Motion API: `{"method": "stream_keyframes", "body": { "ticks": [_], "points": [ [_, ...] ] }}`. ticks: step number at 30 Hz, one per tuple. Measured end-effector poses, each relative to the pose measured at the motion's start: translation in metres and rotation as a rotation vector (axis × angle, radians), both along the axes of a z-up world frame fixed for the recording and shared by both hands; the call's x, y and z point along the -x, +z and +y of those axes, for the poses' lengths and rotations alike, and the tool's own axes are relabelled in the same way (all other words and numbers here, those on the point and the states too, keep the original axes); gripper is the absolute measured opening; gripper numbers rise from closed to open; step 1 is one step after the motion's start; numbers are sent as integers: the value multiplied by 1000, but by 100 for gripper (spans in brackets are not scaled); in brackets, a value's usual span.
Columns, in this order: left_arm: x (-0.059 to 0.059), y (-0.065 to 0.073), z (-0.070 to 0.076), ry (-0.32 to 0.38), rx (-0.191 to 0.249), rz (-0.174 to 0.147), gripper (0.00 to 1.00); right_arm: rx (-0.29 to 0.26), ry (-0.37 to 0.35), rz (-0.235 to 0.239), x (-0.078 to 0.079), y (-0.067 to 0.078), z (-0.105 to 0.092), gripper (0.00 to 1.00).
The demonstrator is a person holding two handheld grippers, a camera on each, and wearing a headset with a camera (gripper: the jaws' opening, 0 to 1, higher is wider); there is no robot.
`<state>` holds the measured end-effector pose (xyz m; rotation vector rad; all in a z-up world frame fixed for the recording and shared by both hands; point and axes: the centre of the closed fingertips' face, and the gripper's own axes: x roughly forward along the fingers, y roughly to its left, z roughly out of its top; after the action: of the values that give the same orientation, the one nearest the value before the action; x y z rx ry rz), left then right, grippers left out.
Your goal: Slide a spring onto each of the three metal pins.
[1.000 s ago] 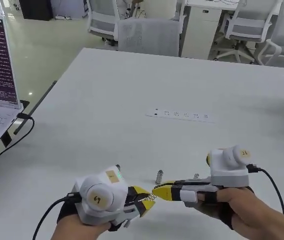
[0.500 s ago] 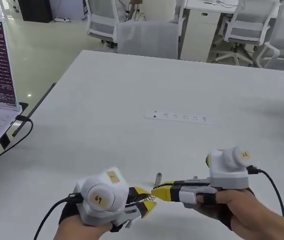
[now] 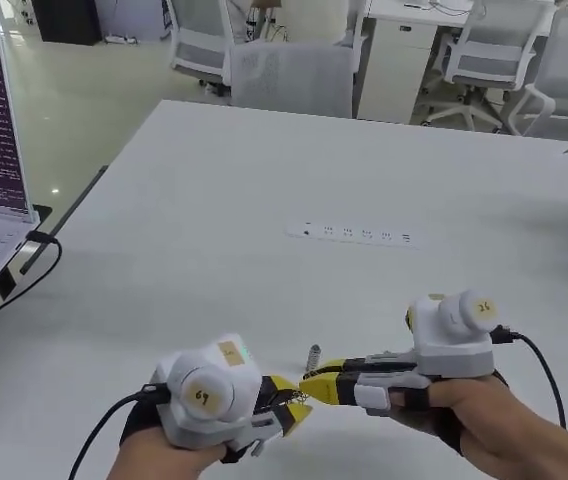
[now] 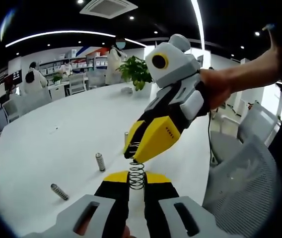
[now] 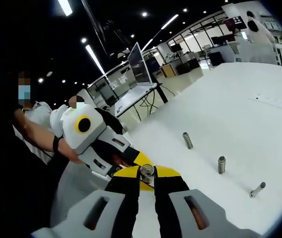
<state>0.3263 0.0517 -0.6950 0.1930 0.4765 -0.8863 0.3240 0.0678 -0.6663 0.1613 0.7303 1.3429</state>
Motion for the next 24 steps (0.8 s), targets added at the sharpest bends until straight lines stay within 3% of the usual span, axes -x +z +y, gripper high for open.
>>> {"method": "stream_keyframes", "body": {
  "ticks": [8, 19, 24],
  "points": [
    [1, 3, -3, -12, 13, -13, 2, 29, 37, -29, 2, 4, -2, 8],
    [4, 18, -14, -53, 67, -27, 2, 152, 173, -128, 7, 11, -8, 12],
    [4, 26, -17, -71, 91, -34, 2, 190, 230, -179, 5, 22, -13, 14]
  ]
}}
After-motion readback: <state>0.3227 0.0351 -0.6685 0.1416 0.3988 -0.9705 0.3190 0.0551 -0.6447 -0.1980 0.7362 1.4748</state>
